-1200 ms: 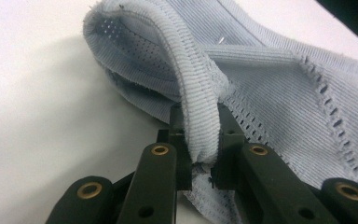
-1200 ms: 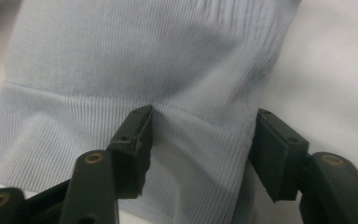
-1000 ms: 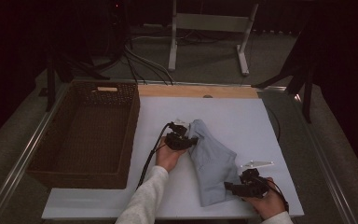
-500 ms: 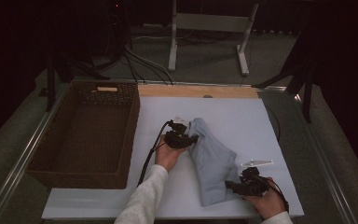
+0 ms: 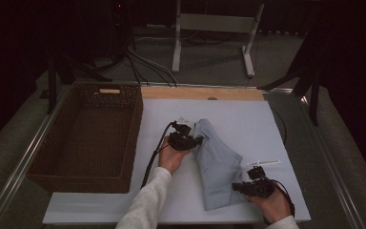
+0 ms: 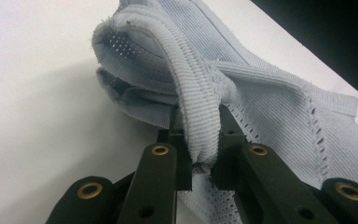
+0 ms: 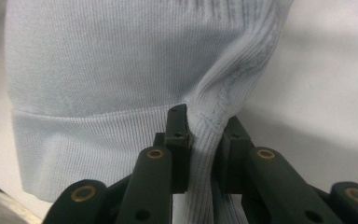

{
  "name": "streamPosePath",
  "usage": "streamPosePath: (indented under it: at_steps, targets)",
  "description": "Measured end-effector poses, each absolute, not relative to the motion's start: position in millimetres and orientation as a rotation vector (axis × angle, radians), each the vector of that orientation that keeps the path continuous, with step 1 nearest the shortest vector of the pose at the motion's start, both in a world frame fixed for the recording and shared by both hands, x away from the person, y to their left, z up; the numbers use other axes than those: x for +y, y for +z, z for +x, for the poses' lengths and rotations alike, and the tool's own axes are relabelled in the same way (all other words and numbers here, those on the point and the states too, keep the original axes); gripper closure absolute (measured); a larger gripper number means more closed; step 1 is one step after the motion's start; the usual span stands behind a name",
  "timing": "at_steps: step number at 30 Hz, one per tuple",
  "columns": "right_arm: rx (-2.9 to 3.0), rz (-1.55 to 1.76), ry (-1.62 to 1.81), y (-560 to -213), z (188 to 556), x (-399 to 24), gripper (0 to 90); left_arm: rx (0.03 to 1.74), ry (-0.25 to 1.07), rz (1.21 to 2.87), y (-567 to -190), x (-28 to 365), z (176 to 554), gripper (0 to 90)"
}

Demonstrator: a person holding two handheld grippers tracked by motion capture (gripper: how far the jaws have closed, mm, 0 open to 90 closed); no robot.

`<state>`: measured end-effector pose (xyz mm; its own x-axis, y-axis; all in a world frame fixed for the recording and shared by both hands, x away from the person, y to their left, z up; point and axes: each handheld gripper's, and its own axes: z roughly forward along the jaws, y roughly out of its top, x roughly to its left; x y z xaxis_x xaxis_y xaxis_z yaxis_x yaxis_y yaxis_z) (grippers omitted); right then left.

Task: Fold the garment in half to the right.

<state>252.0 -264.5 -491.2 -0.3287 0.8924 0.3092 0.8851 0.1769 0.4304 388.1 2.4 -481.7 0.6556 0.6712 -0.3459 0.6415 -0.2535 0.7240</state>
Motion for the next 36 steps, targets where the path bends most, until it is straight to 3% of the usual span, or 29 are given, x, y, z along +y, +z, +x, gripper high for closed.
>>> streamPosePath:
  at_steps: [36]
  targets:
    - [2.362,1.868,1.232,-467.2,257.6,-254.7,79.0,1.028,0.086,1.899,-442.4,20.0,393.8,82.3]
